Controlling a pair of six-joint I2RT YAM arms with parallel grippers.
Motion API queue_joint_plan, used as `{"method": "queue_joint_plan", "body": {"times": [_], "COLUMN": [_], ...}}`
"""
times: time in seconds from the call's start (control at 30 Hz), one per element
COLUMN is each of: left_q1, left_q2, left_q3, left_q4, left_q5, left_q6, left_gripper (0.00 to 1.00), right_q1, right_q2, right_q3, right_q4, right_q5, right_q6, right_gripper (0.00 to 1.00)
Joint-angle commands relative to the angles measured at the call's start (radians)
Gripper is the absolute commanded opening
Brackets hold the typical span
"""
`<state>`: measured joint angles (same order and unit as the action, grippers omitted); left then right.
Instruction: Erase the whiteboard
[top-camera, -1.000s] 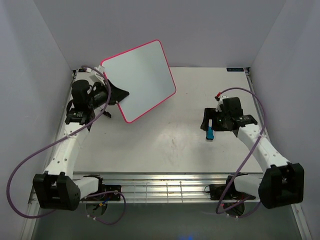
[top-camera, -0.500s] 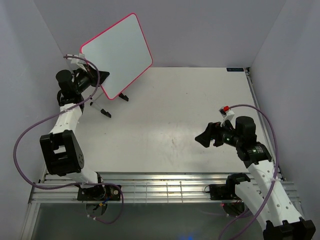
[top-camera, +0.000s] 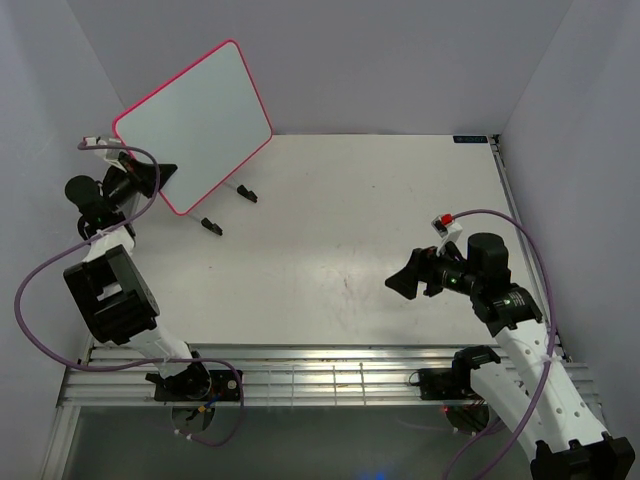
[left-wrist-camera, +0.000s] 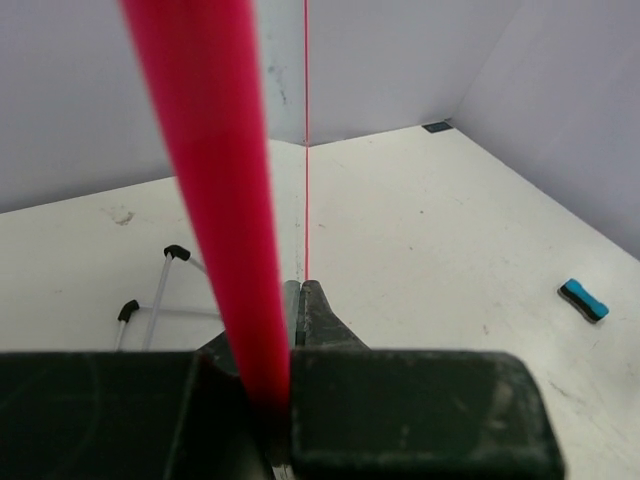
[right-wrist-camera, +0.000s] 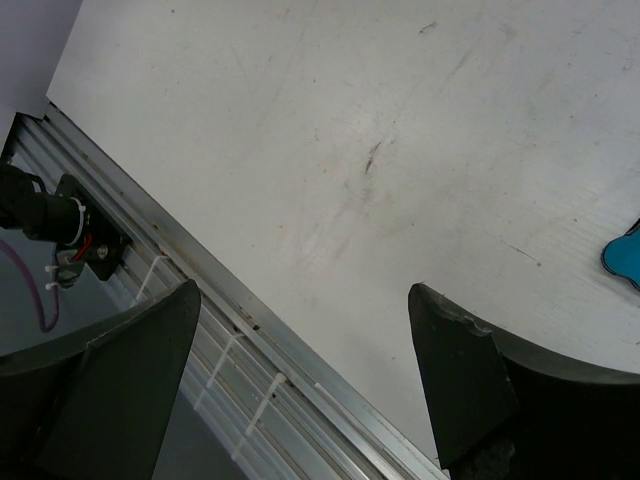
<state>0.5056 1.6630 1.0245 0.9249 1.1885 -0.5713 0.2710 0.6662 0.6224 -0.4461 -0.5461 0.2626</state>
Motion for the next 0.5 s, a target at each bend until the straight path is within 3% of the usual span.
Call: {"method": "queue_joint_plan", "body": {"times": [0.0, 0.47], "left_q1": [-0.007, 0.031], "left_q2": [-0.064, -0.063], "left_q3": [0.014, -0.064], "left_q4": [0.033, -0.018], "left_q5": [0.022, 0.045], "left_q6": [0.108, 0.32], "left_gripper": [0.0, 0.0], "right_q1": [0.017, 0.056], "right_q2": [-0.025, -0.037], "right_q3": [-0.003, -0.007], "right_q4": [0.014, 0.017], "right_q5": [-0.015, -0.003], "right_q6": [0.004, 0.0], "right_gripper": [0.9, 0.9]}}
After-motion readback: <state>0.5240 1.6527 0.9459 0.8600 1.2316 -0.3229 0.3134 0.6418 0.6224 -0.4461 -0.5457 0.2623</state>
